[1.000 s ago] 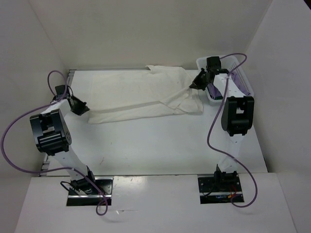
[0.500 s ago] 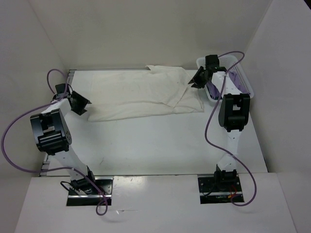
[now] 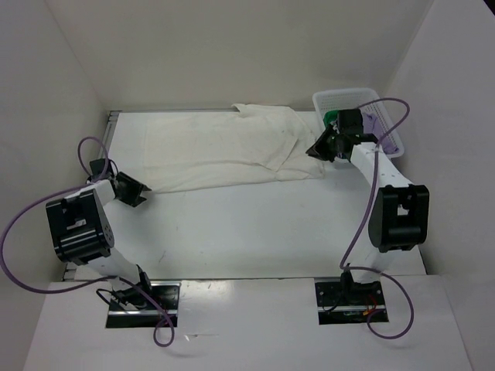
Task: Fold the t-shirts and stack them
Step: Fold the flattened tshirt in 1/3 of the way
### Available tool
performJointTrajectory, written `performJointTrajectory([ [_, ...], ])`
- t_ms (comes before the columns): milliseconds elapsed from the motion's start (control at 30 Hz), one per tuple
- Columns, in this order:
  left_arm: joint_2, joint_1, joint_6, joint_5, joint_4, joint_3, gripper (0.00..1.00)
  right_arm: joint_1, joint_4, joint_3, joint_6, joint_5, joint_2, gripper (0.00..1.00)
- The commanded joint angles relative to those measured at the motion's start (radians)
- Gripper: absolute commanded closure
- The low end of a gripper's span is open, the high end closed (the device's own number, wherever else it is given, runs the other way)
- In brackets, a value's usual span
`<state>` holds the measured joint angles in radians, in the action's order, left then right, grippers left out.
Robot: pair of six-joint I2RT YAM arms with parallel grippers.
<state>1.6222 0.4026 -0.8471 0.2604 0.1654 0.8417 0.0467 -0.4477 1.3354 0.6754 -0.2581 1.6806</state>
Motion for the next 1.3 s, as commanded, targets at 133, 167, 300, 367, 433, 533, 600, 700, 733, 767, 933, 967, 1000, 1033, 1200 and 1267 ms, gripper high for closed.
performJointTrajectory([
  [133,0.099,-0.001,-0.037,0.025,-0.095,0.056,0.72,0.008,0.064,-0.195,-0.023,0.048,-0.076,0.6],
  [167,0.125,-0.001,-0.046,0.025,-0.095,0.056,0.81,0.008,0.075,-0.205,-0.023,0.057,-0.076,0.59],
  [300,0.114,0.04,0.02,-0.026,-0.012,0.085,1.0,0.008,0.075,-0.251,-0.014,0.094,-0.076,0.56],
  [367,0.081,0.141,0.071,-0.035,0.017,0.036,1.0,0.008,0.075,-0.272,-0.005,0.134,-0.096,0.55],
  [433,0.08,0.201,0.098,-0.035,0.029,0.005,1.0,0.008,0.075,-0.309,0.004,0.146,-0.107,0.54],
  [533,0.071,0.219,0.114,-0.001,0.029,-0.004,1.0,0.018,0.098,-0.328,0.004,0.166,-0.082,0.53],
  [600,0.085,0.219,0.114,0.01,0.019,0.005,1.0,0.03,0.098,-0.328,0.004,0.178,-0.03,0.51],
  [700,0.094,0.219,0.105,0.039,0.005,-0.004,1.0,0.03,0.118,-0.282,0.004,0.178,0.023,0.51],
  [733,0.094,0.219,0.105,0.039,-0.004,-0.004,1.0,0.053,0.118,-0.271,0.004,0.169,0.033,0.51],
  [767,0.094,0.219,0.105,0.039,-0.004,-0.004,1.0,0.064,0.118,-0.262,0.004,0.155,0.033,0.51],
  [933,0.076,0.186,0.105,0.03,-0.004,-0.004,1.0,0.145,0.13,-0.326,0.024,0.14,-0.039,0.51],
  [967,0.076,0.176,0.105,0.03,-0.004,-0.004,1.0,0.157,0.13,-0.347,0.024,0.14,-0.05,0.5],
  [1000,0.067,0.176,0.105,0.03,-0.004,-0.004,1.0,0.157,0.13,-0.347,0.024,0.14,-0.05,0.5],
  [1033,0.067,0.176,0.105,0.03,-0.004,-0.004,1.0,0.157,0.141,-0.347,0.024,0.14,-0.05,0.49],
  [1200,0.067,0.166,0.105,0.02,-0.004,-0.004,1.0,0.157,0.106,-0.252,0.024,0.224,0.04,0.49],
  [1267,0.056,0.157,0.105,0.02,0.005,-0.004,1.0,0.136,0.106,-0.243,0.024,0.256,0.06,0.49],
])
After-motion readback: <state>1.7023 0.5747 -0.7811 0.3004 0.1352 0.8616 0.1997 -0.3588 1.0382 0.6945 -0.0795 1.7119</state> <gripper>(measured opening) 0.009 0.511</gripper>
